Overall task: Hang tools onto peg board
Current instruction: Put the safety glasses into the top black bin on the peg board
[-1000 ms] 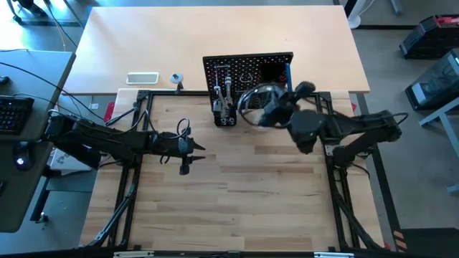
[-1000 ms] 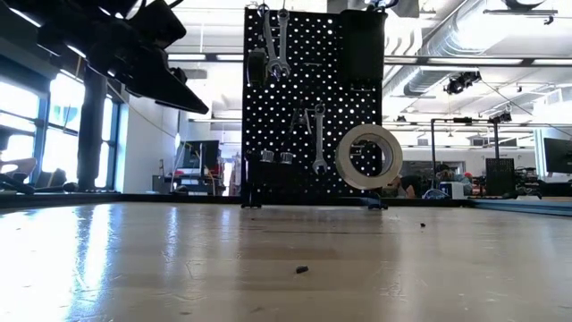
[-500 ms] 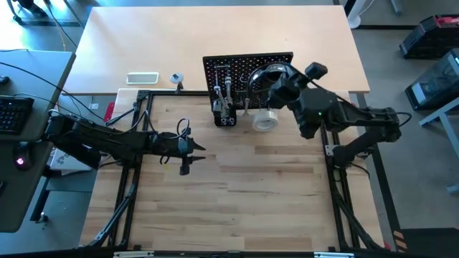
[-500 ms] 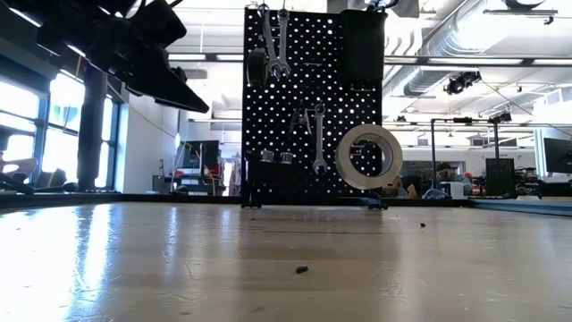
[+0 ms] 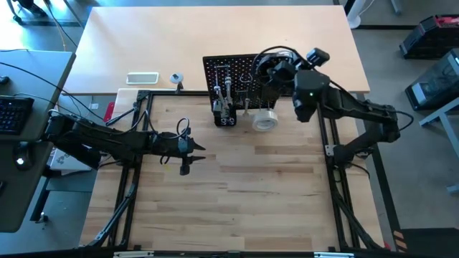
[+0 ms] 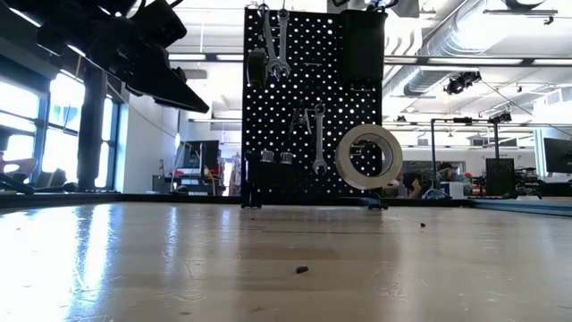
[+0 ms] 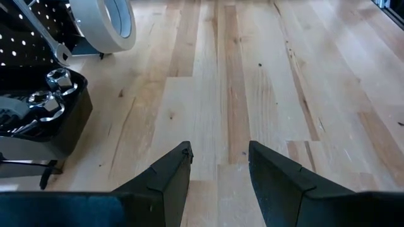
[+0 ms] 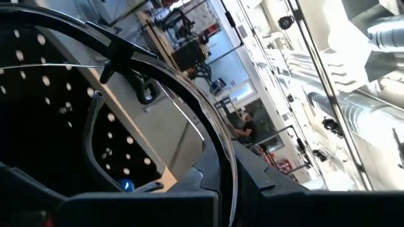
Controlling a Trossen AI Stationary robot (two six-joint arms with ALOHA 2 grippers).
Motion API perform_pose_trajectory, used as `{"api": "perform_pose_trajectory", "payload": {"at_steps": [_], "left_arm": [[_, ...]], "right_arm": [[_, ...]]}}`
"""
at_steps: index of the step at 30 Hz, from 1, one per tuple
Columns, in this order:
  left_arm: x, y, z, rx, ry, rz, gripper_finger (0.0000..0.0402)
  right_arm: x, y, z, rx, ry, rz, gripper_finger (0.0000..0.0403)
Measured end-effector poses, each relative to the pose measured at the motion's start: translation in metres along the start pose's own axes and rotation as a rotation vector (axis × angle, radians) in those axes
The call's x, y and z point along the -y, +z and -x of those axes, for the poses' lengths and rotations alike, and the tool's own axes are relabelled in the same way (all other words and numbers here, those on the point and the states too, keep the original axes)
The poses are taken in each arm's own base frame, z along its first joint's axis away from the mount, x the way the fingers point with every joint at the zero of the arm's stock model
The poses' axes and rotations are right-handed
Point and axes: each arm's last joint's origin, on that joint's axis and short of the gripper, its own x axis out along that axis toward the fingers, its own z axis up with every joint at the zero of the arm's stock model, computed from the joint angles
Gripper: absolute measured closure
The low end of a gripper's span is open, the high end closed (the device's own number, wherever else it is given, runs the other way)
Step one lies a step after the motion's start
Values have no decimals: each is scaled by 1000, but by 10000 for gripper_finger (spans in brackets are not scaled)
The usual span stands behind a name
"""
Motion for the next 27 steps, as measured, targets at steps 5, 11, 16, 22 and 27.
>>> {"api": "perform_pose_trajectory", "payload": {"at_steps": [5,11,16,22,27], "left_arm": [[0,0,0,-4,0,-1,250],[0,-1,0,-6,0,-1,250],[0,-1,0,-6,0,-1,250],[0,0,0,4,1,7,250],[0,0,0,1,0,8,250]], "right_arm": [[-3,-6,-6,-53,-25,43,395],[-5,-9,-10,-77,-38,62,395],[-4,-10,-14,-89,-45,62,395],[-10,-9,-19,-106,-51,86,395],[-19,-6,-23,-113,-48,125,391]]}}
